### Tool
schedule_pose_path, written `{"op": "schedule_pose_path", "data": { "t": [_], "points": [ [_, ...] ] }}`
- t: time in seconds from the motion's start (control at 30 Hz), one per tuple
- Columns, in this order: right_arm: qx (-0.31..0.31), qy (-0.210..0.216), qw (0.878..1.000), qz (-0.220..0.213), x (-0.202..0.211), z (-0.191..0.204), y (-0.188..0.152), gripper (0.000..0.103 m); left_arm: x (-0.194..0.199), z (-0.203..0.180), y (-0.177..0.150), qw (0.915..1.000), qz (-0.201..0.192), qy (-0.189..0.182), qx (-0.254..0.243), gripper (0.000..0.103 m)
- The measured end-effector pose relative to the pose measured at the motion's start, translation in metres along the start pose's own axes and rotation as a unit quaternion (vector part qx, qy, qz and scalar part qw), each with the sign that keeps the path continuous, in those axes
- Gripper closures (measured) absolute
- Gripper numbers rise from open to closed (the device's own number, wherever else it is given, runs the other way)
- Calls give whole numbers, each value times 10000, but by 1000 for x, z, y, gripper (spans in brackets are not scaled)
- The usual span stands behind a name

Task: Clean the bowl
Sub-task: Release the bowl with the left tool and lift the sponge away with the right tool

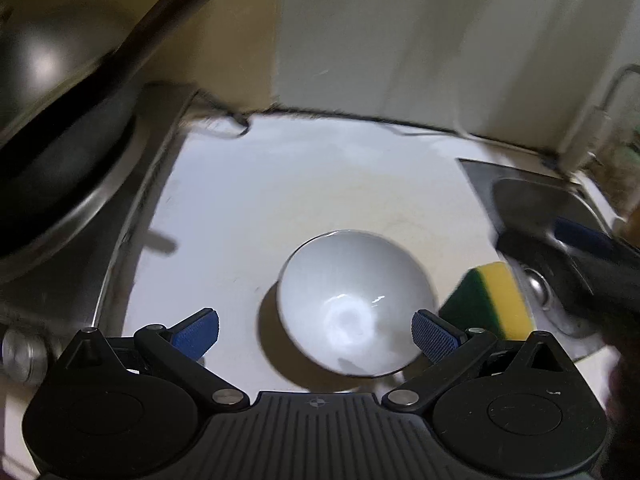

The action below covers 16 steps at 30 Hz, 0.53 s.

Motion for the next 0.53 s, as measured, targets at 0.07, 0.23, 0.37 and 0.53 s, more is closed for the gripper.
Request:
{"op": "schedule_pose_path", "data": {
  "t": [0.07,0.23,0.37,0.53],
  "points": [
    [-136,-70,9997,165,3,2,-11,3,-2,4,-3,9992,86,-289,276,1],
    [-842,-47,9958,363,2,-9,-31,3,-3,4,-9,9971,199,-579,462,1],
    [-985,20,9940,468,0,-11,-38,2,-4,2,-11,9980,171,-508,339,1],
    [-987,-56,9941,437,-4,-9,-38,2,1,0,-11,9994,-61,-280,208,1]
  ]
}}
Point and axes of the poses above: each gripper's, at about its wrist camera, not at the fingertips, and x roughly against the way its jaws point, z to its left, y to its top, the point moved 6 cm from there along -x, roughly the way its jaws point, and after that the axes turned 6 degrees about z, right-handed, at the moved point
